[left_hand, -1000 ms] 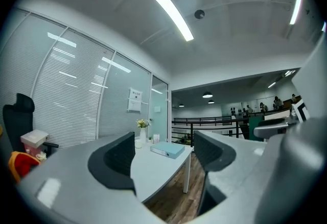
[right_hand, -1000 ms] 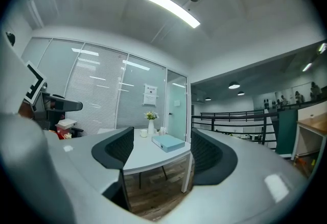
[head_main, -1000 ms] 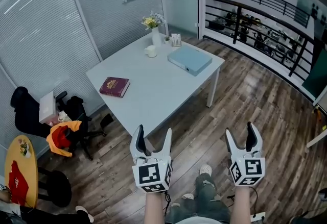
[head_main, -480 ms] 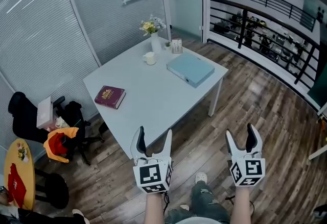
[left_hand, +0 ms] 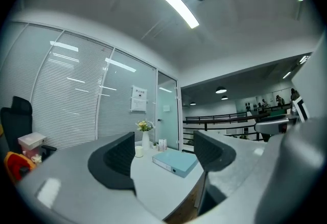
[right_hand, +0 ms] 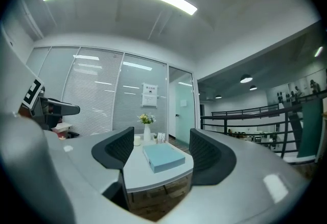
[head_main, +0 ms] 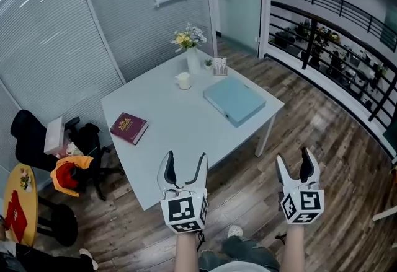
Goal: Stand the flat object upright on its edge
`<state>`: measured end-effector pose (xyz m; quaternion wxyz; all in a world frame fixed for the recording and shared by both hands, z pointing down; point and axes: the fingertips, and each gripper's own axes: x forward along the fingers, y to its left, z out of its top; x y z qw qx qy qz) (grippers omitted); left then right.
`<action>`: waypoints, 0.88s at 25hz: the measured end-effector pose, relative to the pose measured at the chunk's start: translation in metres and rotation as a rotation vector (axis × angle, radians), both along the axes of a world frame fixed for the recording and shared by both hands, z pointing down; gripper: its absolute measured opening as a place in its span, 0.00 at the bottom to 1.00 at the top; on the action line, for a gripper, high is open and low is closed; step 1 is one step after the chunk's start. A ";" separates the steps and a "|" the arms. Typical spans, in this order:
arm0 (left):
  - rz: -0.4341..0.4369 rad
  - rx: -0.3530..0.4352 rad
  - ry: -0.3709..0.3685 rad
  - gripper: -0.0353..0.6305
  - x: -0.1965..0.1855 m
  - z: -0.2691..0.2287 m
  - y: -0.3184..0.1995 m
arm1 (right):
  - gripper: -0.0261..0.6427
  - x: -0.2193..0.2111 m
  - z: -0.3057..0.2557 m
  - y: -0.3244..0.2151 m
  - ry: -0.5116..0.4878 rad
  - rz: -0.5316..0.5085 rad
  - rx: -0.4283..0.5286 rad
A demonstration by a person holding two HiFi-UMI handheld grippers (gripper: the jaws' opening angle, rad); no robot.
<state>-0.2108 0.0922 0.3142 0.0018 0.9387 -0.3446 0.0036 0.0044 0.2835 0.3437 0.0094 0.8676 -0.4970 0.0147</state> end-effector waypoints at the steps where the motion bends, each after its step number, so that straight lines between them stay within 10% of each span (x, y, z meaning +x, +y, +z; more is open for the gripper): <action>1: -0.007 -0.001 0.000 0.58 0.009 0.000 -0.002 | 0.58 0.009 0.001 -0.005 0.002 -0.011 -0.004; 22: -0.016 -0.015 -0.042 0.58 0.124 0.022 -0.057 | 0.57 0.123 0.027 -0.062 -0.034 -0.026 -0.015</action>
